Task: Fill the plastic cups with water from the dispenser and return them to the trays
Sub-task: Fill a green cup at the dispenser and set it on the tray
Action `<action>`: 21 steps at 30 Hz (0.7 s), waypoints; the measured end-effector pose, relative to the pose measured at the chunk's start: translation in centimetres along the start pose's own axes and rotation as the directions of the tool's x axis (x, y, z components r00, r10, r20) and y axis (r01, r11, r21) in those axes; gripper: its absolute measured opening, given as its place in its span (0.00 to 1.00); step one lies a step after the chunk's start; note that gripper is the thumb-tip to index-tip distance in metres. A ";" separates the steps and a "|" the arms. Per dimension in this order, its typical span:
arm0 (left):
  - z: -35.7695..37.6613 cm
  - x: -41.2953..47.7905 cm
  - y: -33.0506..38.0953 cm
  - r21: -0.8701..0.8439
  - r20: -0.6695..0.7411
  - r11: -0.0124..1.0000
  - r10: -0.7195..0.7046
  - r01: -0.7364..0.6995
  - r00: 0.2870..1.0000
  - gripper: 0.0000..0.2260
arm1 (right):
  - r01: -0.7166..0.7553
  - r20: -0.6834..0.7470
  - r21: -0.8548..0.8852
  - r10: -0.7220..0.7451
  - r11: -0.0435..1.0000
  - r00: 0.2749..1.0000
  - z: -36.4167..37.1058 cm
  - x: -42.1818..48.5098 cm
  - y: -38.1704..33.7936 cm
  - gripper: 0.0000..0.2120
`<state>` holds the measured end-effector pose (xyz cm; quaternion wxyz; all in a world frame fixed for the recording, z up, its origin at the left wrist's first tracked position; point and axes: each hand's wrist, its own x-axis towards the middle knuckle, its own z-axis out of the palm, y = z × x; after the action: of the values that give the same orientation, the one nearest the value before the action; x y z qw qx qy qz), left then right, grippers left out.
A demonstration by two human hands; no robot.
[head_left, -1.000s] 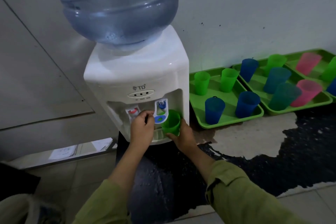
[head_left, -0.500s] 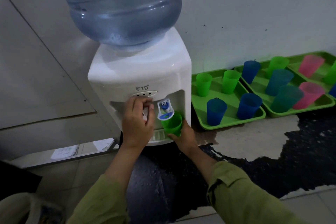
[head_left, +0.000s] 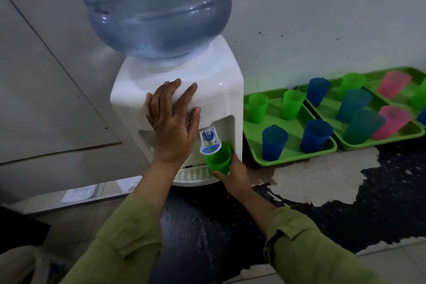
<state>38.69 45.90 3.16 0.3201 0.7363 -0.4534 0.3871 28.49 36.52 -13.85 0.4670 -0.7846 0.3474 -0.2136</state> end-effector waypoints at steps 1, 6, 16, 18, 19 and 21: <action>0.2 -0.1 -0.1 0.005 -0.008 1.000 0.014 -0.014 1.000 0.17 | 0.004 -0.001 -0.002 -0.004 1.000 1.000 0.0 0.0 0.0 0.35; 1.0 -0.2 -0.3 0.034 -0.025 0.999 0.034 -0.034 0.999 0.18 | 0.003 -0.003 -0.011 -0.003 1.000 1.000 0.2 0.0 0.3 0.35; 1.6 -0.3 -0.6 0.062 -0.043 0.997 0.039 -0.037 0.998 0.18 | 0.013 -0.006 -0.002 -0.013 1.000 1.000 0.3 0.0 0.5 0.35; 1.6 -0.3 -0.6 0.066 -0.048 0.997 0.042 -0.038 0.998 0.19 | 0.013 -0.007 -0.003 -0.013 1.000 1.000 0.4 0.1 0.6 0.35; 1.7 -0.3 -0.6 0.067 -0.050 0.997 0.042 -0.039 0.998 0.19 | 0.015 -0.008 -0.004 -0.015 1.000 1.000 0.5 0.1 0.7 0.35; 1.7 -0.3 -0.5 0.067 -0.054 0.997 0.043 -0.039 0.998 0.18 | 0.014 -0.008 0.000 -0.014 1.000 1.000 0.5 0.2 0.8 0.35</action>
<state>39.57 44.84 1.95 0.3000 0.7262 -0.4463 0.4284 28.70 36.46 -14.78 0.4640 -0.7862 0.3439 -0.2200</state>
